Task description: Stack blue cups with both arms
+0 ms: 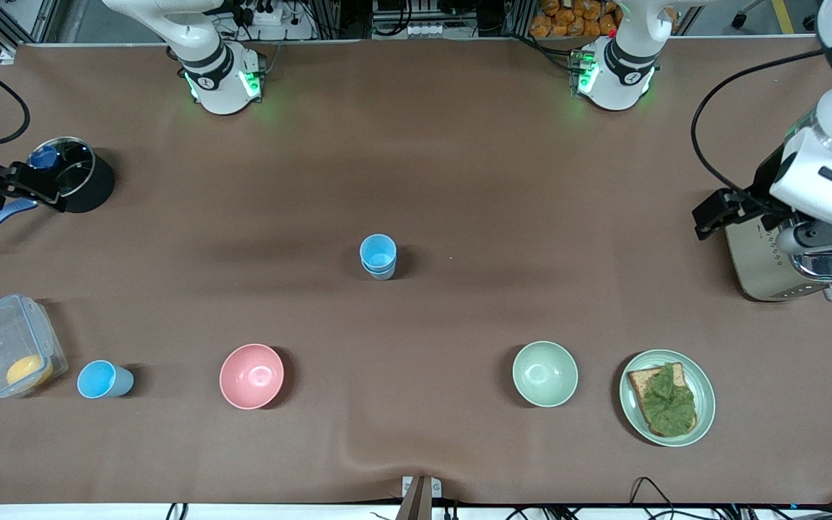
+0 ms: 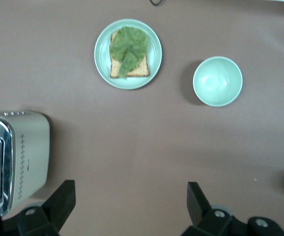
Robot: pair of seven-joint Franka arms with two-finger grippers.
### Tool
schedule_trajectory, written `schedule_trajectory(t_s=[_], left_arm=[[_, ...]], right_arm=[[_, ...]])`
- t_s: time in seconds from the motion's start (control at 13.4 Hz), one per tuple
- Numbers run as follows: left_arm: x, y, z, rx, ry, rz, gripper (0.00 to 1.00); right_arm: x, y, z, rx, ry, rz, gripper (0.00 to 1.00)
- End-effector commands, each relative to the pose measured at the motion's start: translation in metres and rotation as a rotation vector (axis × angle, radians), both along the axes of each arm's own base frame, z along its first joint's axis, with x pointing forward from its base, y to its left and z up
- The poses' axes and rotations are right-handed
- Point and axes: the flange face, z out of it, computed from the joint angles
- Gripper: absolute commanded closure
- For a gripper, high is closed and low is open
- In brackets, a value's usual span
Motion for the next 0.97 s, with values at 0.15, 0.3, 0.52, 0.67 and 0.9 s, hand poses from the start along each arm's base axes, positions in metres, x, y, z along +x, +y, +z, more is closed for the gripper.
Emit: schedule_trajectory(t_s=[0.15,0.3,0.52,0.67,0.9], left_arm=[[-0.026,0.023,-0.005,-0.033,0.039,-0.024,0.00],[-0.041,0.030,-0.009,-0.037,0.040,-0.056,0.00],[-0.053,0.029,-0.017,-0.029,0.030,-0.067,0.00],[-0.052,0.031,-0.010,-0.015,0.015,-0.111,0.00],[-0.047,0.038,-0.002,-0.031,-0.001,-0.098,0.00]], right_arm=[[0.003,-0.002,0.003,-0.019,0.002,0.006,0.00],[0.003,-0.002,0.004,-0.019,0.001,0.006,0.00],[0.003,-0.001,0.003,-0.018,0.005,0.003,0.00],[0.003,-0.003,0.002,-0.018,0.007,0.003,0.00],[0.003,-0.003,0.002,-0.018,0.008,0.003,0.00]])
